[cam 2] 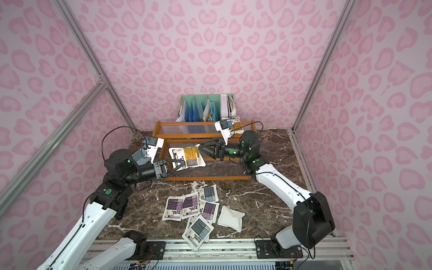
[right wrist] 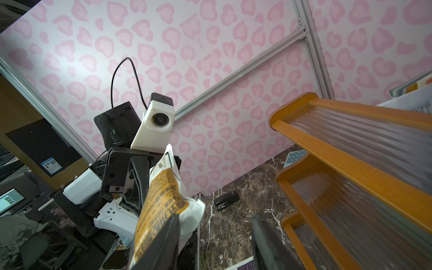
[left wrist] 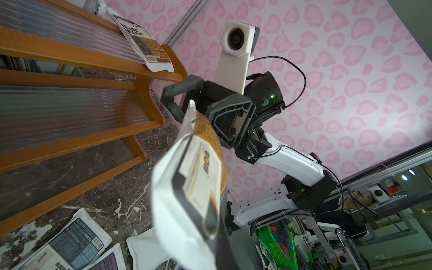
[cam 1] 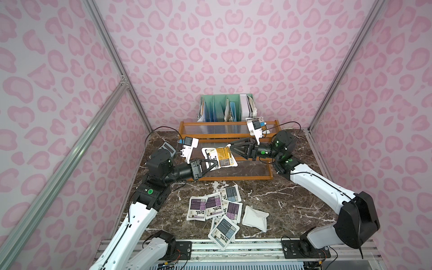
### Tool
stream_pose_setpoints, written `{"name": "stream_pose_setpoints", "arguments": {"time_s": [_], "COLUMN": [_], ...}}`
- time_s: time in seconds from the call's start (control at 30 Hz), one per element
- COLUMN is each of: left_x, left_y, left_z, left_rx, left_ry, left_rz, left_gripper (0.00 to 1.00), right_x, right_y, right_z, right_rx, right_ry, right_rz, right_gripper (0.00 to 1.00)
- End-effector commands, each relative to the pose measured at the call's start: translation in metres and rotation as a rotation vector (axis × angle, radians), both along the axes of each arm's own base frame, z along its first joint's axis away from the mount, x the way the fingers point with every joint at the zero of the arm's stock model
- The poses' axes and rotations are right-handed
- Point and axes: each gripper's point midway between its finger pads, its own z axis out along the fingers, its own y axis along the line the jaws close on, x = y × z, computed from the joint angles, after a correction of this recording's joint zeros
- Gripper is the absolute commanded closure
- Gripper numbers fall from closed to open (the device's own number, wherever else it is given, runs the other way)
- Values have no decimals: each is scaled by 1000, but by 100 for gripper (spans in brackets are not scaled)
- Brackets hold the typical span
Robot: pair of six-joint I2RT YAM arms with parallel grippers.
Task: Place the bagged coffee beans on the shelf by color
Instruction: Pick up the bagged coffee beans at the center of the board.
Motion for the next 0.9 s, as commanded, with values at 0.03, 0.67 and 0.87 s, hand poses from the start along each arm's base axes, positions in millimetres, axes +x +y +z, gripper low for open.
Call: {"name": "stream_pose_setpoints", "arguments": {"time_s": [0.03,0.67,0.87], "left_x": [0,3,1], "left_y": [-2,-1,-1], "left_z": [3,-7,-4], "left_rx": [-3,66,59], "left_ry": [-28,-47,-56], "left_rz": [-19,-6,-12], "left_gripper": [100,100,100], "right_x": [-14,-34,-37], "right_y": [7,7,-1], "right_z": [15,0,3], "right_rx": [47,-10,-9], "right_ry": [-42,-65,-93], "right_rz": [67,95,113], "right_gripper": [52,47,40]}}
